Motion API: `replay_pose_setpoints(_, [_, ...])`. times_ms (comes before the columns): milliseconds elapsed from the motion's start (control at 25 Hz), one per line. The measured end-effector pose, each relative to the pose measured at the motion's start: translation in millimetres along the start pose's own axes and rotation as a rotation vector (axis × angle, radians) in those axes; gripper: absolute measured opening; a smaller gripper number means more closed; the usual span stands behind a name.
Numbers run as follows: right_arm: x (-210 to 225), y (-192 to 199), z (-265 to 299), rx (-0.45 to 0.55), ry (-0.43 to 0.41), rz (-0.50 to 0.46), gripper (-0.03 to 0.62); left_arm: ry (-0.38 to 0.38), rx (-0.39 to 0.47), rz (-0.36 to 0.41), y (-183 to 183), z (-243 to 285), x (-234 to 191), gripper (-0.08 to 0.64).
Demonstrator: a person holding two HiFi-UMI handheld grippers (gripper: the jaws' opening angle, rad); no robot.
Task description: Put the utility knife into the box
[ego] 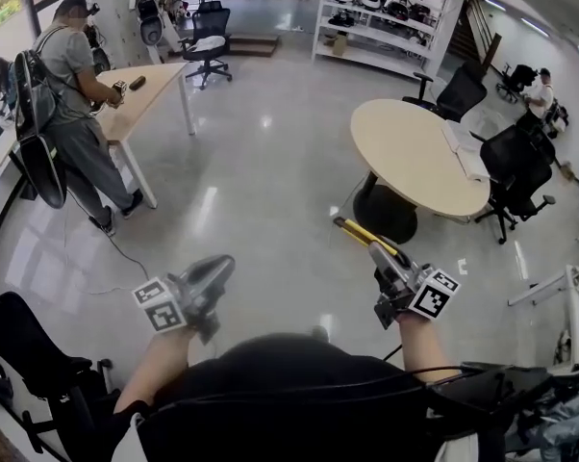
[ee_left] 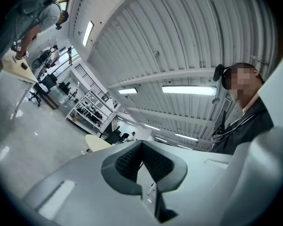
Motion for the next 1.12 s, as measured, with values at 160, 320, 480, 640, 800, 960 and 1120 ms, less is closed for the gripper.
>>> replay_pose_setpoints(160, [64,-17,31,0.004,-0.069,-0.002,0.093,-0.049,0.049,0.043,-23,48,-25,0.0])
replay_pose_setpoints(320, [132,-48,56,-0.005,-0.118,0.005,0.092,-0.054,0.08,0.044,-39,116,-42,0.0])
replay_pose_setpoints(480, [190,-80,64,0.016,-0.164,-0.024,0.092,-0.061,0.105,0.064,-49,180,-55,0.0])
replay_pose_setpoints(640, [240,-99,61,0.029,-0.156,0.01,0.092,-0.054,0.084,0.067,-46,231,-58,0.0])
replay_pose_setpoints(800, [272,-107,64,0.027,-0.147,0.013,0.092,-0.074,0.087,0.07,-54,251,-74,0.0])
replay_pose_setpoints(960, [296,-102,72,0.022,-0.13,0.034,0.092,-0.083,0.069,0.032,-52,267,-97,0.0])
replay_pose_setpoints(1120, [314,-94,95,-0.004,-0.109,0.042,0.092,-0.059,0.068,0.015,-63,280,-123,0.0])
Point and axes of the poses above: the fingertips, and each gripper's own axes: z forward along the fingers, x to its right, y out of its underside, the point moved 2 cm from there along -z, backward along the fingers, and after that the axes turned 11 degrees about -z, right-handed, at the moved point
